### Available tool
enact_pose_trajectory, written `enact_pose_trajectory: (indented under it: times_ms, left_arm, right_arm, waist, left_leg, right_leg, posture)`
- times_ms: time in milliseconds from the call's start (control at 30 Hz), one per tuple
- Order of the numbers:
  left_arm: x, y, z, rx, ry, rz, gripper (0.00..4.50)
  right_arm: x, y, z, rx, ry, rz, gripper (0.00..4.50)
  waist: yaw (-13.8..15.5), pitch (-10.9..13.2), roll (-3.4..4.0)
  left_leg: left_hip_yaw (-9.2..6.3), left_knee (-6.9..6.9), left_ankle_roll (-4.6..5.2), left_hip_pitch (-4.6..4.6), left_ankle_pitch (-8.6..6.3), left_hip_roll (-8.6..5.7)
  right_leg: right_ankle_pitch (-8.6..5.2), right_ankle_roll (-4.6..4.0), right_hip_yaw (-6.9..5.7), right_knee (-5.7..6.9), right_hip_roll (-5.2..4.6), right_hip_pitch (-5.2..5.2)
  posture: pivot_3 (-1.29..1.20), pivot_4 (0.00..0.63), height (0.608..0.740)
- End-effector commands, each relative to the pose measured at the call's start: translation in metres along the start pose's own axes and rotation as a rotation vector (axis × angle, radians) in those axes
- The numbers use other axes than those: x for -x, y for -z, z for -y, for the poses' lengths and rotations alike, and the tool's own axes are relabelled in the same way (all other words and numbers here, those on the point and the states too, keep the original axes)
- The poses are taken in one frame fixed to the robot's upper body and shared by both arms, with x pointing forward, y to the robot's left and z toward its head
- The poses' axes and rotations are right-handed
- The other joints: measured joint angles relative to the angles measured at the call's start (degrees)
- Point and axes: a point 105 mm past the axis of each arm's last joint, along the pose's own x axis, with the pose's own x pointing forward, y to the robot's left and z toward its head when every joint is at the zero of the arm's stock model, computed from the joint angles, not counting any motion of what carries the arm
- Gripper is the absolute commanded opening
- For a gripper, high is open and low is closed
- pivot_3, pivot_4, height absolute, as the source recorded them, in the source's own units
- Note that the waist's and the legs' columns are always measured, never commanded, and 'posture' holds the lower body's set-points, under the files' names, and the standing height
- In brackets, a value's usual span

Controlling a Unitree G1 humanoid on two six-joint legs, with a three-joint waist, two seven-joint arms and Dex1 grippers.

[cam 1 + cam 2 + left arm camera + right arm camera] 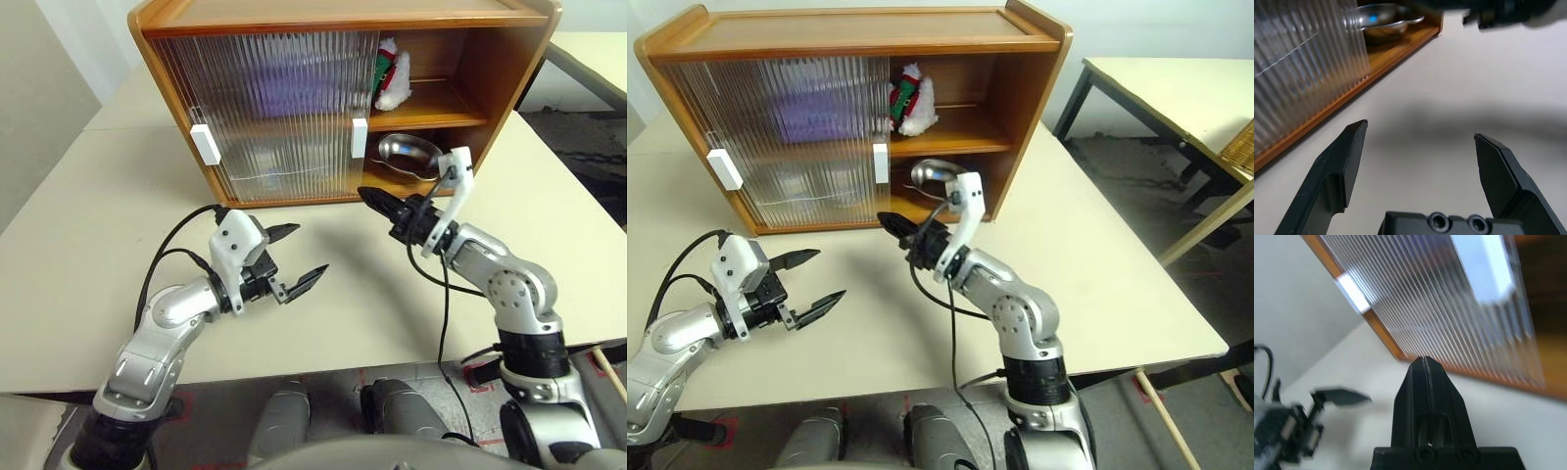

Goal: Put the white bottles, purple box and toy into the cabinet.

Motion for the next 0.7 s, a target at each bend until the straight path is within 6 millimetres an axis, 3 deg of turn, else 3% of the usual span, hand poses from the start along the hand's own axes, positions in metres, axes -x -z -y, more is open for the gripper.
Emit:
enact_pose_trajectory:
  times_ms: [33,267,533,700]
  left_arm:
    - [0.003,0.003,-0.003,0.002,-0.013,-0.006,4.50]
    - [0.004,0.001,-0.002,-0.005,-0.006,0.004,4.50]
    - [0.010,-0.020,-0.011,-0.009,-0.066,0.152,4.50]
    - [0.013,-0.022,-0.011,-0.026,-0.072,0.168,4.50]
  right_arm:
    - [-0.015,-0.003,0.001,0.013,0.029,0.019,0.04]
    - [-0.033,-0.008,0.000,0.023,0.051,0.051,0.04]
    - [-0.045,-0.010,-0.001,0.023,0.054,0.077,0.04]
    - [-0.050,-0.015,0.001,0.032,0.057,0.091,0.04]
  waist:
    - [0.03,-0.01,-0.01]
    - [0.28,-0.05,-0.07]
    - [0.35,-0.06,-0.09]
    - [0.34,-0.06,-0.10]
  left_leg:
    - [-0.01,0.00,0.00,0.00,0.00,0.01]
    - [-0.19,-0.02,-0.01,-0.06,-0.01,0.04]
    - [-0.15,-0.06,-0.01,-0.06,-0.01,0.03]
    - [-0.15,-0.05,-0.01,-0.06,-0.01,0.05]
  right_leg:
    - [0.02,-0.04,0.00,0.00,0.00,-0.02]
    - [0.33,-0.77,-0.05,0.00,-0.05,-0.08]
    - [0.36,-0.74,-0.09,0.00,-0.04,-0.11]
    - [0.36,-0.79,-0.08,0.00,-0.05,-0.12]
  posture:
    - [0.06,0.065,0.740]
    - [0.07,0.061,0.740]
    - [0.07,0.062,0.740]
    - [0.07,0.061,0.740]
